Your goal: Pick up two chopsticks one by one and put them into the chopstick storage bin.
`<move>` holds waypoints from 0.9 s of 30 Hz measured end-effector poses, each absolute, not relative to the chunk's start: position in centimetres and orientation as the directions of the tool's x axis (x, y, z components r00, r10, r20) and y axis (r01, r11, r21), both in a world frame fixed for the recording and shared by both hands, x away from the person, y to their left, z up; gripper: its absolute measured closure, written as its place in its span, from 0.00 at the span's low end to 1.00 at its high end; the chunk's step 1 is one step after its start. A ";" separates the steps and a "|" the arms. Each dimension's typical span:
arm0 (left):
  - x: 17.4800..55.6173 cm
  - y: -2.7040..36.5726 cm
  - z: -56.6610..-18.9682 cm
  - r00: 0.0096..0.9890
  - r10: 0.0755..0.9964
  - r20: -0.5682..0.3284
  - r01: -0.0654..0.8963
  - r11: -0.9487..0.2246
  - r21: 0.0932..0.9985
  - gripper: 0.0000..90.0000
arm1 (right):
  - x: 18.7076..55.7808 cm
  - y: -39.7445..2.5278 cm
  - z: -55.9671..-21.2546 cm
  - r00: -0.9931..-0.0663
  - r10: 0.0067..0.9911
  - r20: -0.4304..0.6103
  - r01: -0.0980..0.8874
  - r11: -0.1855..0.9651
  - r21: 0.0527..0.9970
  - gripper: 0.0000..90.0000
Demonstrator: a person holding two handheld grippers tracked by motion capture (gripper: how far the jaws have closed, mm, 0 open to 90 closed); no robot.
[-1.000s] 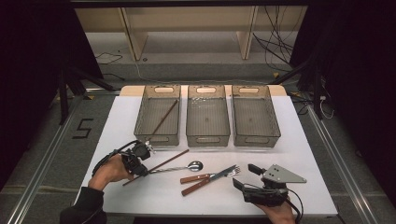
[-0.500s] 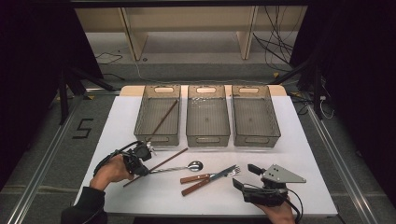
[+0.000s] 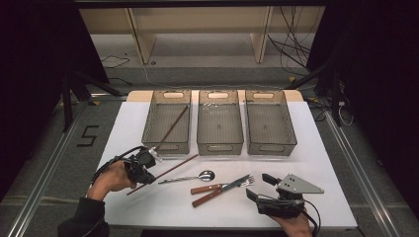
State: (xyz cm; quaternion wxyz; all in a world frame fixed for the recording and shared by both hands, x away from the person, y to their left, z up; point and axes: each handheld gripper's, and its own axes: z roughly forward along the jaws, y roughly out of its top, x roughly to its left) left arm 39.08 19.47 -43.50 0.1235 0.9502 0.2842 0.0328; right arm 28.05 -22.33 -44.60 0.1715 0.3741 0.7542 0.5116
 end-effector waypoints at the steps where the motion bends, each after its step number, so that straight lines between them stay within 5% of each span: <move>1: 39.0 19.4 -43.3 0.835 0.549 -0.010 0.533 -0.805 0.261 0.94 | 28.0 -22.3 -44.6 -0.661 0.740 0.125 0.391 0.197 0.899 0.27; 13: 38.9 19.4 -41.6 0.837 0.547 0.012 0.506 -0.781 0.366 0.94 | 28.1 -22.3 -44.6 -0.660 0.741 0.126 0.392 0.197 0.899 0.27; 27: 39.6 20.2 -40.2 0.749 0.662 0.019 0.554 -0.643 0.529 0.94 | 28.1 -22.3 -44.7 -0.661 0.740 0.127 0.392 0.196 0.899 0.27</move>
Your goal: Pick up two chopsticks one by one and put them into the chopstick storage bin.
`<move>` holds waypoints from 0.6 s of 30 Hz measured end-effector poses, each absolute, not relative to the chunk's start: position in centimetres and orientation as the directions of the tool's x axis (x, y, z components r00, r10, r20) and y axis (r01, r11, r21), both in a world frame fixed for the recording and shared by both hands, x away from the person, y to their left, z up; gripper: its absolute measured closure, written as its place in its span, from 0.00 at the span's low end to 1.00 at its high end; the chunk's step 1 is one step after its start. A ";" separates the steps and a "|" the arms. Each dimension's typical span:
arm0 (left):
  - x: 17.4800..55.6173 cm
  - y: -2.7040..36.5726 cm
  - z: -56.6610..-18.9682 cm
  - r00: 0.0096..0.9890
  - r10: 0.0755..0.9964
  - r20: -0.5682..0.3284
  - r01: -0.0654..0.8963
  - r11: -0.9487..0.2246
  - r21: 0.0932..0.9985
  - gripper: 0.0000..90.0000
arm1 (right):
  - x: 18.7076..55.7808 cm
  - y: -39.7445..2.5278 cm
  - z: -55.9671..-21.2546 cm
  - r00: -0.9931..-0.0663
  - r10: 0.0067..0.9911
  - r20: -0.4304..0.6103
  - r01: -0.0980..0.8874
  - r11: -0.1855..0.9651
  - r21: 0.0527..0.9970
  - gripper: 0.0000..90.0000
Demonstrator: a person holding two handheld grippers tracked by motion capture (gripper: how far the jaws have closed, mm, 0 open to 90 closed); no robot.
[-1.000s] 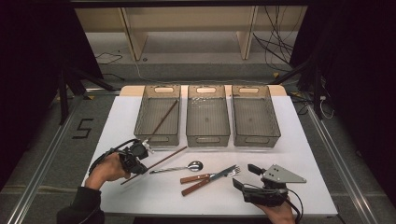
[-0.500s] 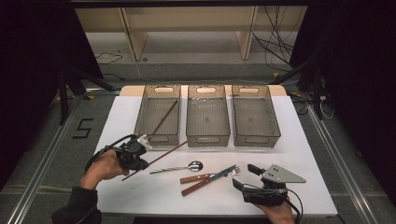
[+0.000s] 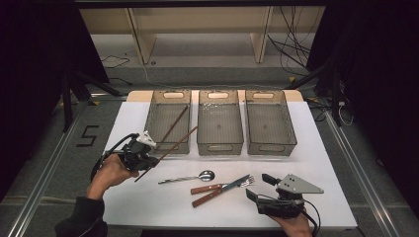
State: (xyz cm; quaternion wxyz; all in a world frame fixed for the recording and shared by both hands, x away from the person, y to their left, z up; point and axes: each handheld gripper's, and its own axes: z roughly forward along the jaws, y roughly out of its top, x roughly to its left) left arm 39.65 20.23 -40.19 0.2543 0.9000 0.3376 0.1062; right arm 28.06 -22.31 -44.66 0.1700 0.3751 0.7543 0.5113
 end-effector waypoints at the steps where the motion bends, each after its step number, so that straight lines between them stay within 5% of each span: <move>1: 39.7 20.3 -40.1 0.743 0.670 0.014 0.560 -0.632 0.537 0.94 | 28.1 -22.3 -44.7 -0.661 0.740 0.128 0.393 0.196 0.898 0.27; 18: 41.3 21.4 -39.4 0.663 0.748 -0.008 0.577 -0.504 0.643 0.94 | 28.1 -22.4 -44.7 -0.656 0.743 0.132 0.397 0.190 0.898 0.26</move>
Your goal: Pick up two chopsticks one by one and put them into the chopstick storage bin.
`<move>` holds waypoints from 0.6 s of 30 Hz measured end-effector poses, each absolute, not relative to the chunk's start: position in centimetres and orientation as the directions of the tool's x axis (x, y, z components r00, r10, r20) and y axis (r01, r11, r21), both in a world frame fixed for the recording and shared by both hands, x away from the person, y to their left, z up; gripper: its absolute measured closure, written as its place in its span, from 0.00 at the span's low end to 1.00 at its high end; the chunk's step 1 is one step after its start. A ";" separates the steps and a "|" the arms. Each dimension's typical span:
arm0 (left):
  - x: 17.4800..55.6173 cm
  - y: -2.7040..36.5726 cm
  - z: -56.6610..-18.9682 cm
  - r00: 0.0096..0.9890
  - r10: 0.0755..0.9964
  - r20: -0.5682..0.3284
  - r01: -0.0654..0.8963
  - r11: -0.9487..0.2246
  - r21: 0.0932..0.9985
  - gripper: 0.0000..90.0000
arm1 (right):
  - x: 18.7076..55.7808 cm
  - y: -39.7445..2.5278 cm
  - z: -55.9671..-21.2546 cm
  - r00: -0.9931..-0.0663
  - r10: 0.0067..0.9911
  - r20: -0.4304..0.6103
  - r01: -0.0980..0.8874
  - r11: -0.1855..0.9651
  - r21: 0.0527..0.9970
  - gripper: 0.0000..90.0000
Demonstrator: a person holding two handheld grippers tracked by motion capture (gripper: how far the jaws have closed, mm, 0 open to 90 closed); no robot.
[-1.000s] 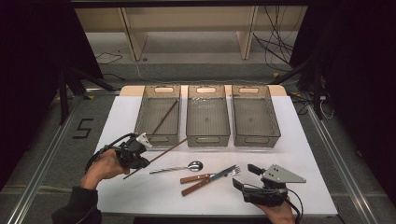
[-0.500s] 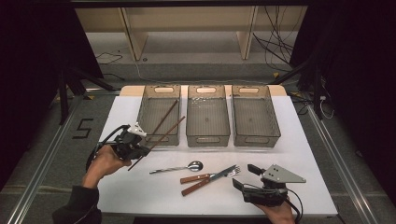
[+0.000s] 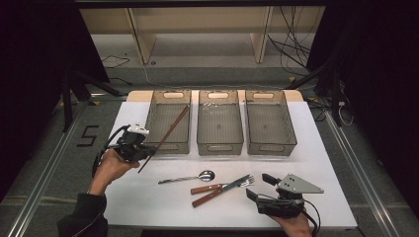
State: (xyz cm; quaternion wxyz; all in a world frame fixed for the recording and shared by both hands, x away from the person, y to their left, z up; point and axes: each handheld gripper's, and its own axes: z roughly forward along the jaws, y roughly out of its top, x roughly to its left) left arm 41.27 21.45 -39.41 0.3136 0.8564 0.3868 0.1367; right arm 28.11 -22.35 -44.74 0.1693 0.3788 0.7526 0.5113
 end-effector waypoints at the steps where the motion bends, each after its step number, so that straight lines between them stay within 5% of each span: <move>1: 41.3 21.4 -39.3 0.656 0.755 -0.008 0.574 -0.493 0.654 0.94 | 28.1 -22.4 -44.7 -0.656 0.743 0.132 0.397 0.190 0.898 0.27; 18: 44.7 21.6 -37.1 0.613 0.790 -0.022 0.565 -0.419 0.711 0.94 | 28.2 -22.5 -44.8 -0.651 0.746 0.137 0.400 0.184 0.898 0.26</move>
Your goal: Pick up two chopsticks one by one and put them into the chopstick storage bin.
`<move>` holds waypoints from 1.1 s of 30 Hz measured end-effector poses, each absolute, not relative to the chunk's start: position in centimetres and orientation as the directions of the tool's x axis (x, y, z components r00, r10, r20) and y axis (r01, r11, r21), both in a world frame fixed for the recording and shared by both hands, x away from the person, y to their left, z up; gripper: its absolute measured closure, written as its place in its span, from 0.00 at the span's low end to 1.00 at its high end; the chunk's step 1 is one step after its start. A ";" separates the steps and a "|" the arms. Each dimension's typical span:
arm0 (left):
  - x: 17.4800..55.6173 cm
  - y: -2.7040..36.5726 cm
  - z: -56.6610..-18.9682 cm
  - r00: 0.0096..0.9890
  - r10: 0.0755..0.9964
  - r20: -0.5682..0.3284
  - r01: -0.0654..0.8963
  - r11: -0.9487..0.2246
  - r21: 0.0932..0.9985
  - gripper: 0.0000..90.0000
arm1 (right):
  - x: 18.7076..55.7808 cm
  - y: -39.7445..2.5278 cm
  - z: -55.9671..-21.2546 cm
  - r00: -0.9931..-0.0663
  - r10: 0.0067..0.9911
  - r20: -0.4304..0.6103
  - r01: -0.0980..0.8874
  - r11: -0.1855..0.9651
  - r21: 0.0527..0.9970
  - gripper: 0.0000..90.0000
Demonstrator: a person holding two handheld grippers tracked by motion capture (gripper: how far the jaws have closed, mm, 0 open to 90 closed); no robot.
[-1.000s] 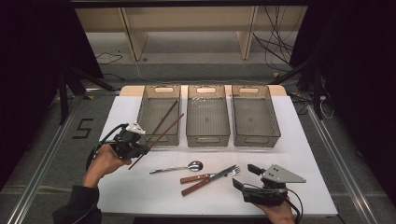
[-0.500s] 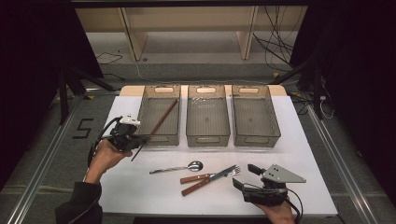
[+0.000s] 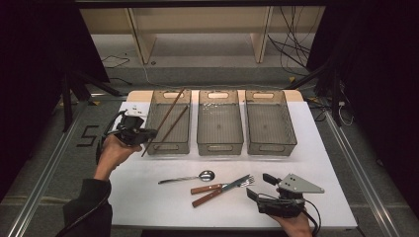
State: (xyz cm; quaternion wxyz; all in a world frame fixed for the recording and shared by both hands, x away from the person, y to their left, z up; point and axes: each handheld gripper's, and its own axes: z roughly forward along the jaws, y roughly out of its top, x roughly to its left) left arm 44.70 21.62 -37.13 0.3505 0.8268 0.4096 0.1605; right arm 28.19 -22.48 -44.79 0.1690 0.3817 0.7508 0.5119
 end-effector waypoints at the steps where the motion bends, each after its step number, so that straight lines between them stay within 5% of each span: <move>1: 45.0 21.6 -37.0 0.610 0.792 -0.022 0.566 -0.417 0.711 0.94 | 28.2 -22.5 -44.8 -0.651 0.746 0.137 0.400 0.184 0.898 0.26; 33: 50.3 21.2 -37.3 0.526 0.850 0.002 0.580 -0.361 0.731 0.94 | 28.2 -22.6 -44.8 -0.653 0.744 0.140 0.399 0.181 0.899 0.26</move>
